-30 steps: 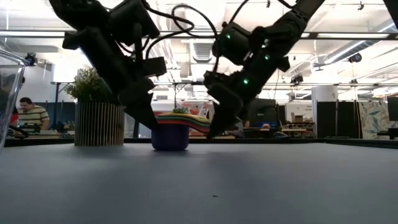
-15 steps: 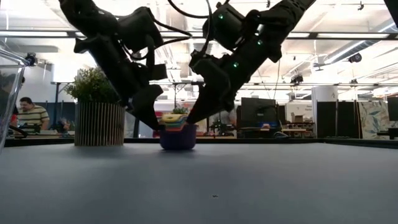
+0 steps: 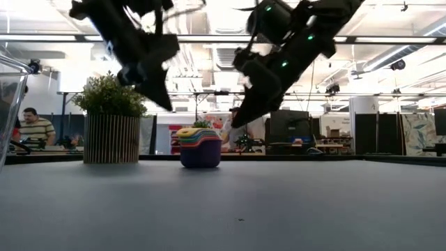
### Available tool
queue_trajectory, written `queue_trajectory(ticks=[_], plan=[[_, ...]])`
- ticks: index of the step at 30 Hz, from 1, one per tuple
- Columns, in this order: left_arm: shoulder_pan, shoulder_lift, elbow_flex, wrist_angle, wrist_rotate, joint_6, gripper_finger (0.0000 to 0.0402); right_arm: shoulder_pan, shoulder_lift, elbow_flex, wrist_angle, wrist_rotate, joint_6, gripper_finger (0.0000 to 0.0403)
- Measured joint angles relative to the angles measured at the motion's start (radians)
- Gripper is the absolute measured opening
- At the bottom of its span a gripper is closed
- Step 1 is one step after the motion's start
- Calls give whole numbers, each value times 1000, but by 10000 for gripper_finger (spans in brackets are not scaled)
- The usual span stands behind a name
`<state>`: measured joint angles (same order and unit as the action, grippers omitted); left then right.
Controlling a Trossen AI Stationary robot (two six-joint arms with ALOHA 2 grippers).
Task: Nest measuring cups in basket
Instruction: Put the stacked measuring cups into the transparent bin
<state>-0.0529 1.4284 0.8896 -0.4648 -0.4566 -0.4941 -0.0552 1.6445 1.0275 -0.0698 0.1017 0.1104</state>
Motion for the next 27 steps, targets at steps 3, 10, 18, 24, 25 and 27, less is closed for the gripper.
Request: queue_trajectory(ticks=[3,10,18,24,25,27], plan=[[-35,-22,0,52,-35,-121,1,-9,-89,-58,7,45,-22,8],[-51,-13,5,151,31,-244,23,-43,-381,-262,87,110,-52,8],[-51,107,164,102,77,-267,134,-76,-659,-502,288,83,-36,8],[-58,310,501,-270,-4,-316,208,-76,-712,-530,284,47,-44,8],[-58,353,569,-372,-15,-338,212,-76,-715,-534,283,39,-44,8],[-58,430,695,-538,-34,-378,220,-76,-717,-543,261,17,-43,8]])
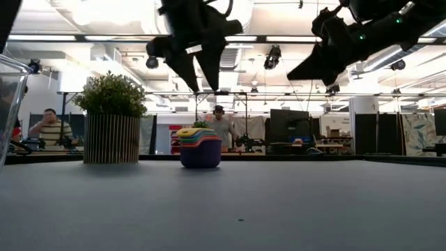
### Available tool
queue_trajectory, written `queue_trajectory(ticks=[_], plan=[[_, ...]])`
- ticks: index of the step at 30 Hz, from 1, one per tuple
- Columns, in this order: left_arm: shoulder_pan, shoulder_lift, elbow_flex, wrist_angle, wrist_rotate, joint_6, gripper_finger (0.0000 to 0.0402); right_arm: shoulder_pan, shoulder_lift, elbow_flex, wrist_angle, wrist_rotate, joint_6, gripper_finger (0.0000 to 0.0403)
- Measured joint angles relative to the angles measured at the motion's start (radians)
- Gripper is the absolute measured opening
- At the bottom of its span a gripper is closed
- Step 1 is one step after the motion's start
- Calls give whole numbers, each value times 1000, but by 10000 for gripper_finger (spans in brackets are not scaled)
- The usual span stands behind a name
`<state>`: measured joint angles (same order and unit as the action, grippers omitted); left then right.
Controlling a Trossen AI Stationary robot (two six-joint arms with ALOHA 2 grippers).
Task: Nest measuring cups in basket
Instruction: Put the stacked measuring cups into the transparent bin
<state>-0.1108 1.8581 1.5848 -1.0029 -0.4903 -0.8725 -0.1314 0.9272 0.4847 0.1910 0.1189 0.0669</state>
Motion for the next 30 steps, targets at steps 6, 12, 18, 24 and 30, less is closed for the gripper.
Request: queue_trajectory(ticks=[6,12,18,24,30], plan=[[-6,166,226,-227,1,-61,258,1,1,-9,-82,-68,19,8],[-21,204,241,-237,28,-127,313,11,0,-27,-83,-127,27,8],[-43,182,193,-233,49,-224,346,37,-3,-40,-82,-127,42,8],[-21,176,73,-139,109,-258,355,58,-3,-40,-81,-127,49,8],[-17,108,-34,-39,109,-287,351,57,-3,-40,-76,-127,48,8]])
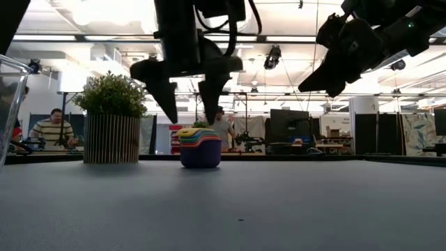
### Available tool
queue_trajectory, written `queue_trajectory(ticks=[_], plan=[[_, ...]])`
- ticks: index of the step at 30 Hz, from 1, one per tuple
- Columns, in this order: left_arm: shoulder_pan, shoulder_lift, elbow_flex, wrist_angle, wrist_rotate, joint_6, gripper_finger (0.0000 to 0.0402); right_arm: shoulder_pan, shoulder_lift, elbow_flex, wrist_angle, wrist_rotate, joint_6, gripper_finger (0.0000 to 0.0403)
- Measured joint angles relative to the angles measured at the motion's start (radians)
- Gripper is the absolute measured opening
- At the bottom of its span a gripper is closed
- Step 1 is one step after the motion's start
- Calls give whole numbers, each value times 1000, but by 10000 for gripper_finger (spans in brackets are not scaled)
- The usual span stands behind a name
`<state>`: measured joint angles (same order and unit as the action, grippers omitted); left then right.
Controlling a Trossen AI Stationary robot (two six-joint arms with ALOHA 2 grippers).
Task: Nest measuring cups in basket
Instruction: Put the stacked measuring cups into the transparent bin
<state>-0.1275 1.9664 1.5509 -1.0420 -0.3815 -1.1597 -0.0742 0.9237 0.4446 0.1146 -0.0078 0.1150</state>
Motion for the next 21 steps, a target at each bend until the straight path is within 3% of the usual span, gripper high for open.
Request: queue_trajectory(ticks=[6,12,21], plan=[[25,-91,-166,254,30,-3,351,0,0,-2,17,0,-1,9],[36,-101,-255,301,50,-54,351,0,0,-5,18,0,-2,9],[37,-101,-209,297,21,-25,351,0,0,-5,21,0,-3,9]])
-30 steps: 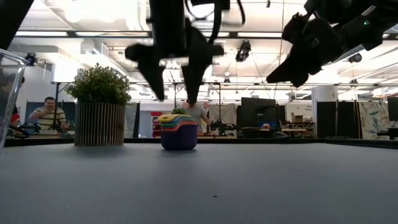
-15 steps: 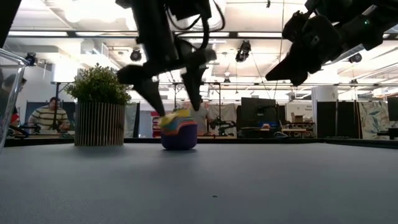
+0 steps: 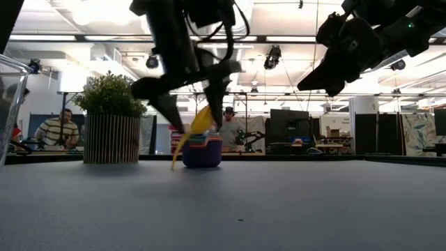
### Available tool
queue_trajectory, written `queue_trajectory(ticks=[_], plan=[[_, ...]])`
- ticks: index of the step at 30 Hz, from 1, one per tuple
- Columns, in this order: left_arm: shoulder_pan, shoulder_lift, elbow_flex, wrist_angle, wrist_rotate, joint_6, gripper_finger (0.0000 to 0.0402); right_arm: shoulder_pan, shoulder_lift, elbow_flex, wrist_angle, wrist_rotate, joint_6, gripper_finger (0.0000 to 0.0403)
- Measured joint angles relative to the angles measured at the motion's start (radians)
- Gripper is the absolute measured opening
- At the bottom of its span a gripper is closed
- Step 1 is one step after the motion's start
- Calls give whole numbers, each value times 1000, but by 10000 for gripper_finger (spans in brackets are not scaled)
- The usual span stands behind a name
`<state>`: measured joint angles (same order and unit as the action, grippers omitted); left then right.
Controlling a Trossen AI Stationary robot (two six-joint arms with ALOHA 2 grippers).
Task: Nest measuring cups in basket
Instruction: Put the stacked measuring cups into the transparent bin, then stack the yellow measuring cup on top of the blue measuring cup
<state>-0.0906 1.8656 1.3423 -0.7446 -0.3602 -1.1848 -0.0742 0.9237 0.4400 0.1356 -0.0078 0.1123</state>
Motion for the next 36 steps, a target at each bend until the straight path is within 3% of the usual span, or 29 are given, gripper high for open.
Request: queue_trajectory(ticks=[5,11,16,24,28,36], plan=[[2,0,65,-20,-30,40,351,0,0,0,0,0,0,9],[-6,0,157,-182,-103,68,351,0,0,-5,-3,0,0,9],[-64,-1,230,-257,-146,238,348,0,0,-14,-3,0,-6,9],[-200,-1,248,-210,-136,561,307,0,0,-16,5,0,-9,9],[-262,-1,241,-203,-180,612,279,0,0,-16,5,0,-9,9],[-304,111,233,-102,-129,778,232,0,0,-16,11,0,-2,9]])
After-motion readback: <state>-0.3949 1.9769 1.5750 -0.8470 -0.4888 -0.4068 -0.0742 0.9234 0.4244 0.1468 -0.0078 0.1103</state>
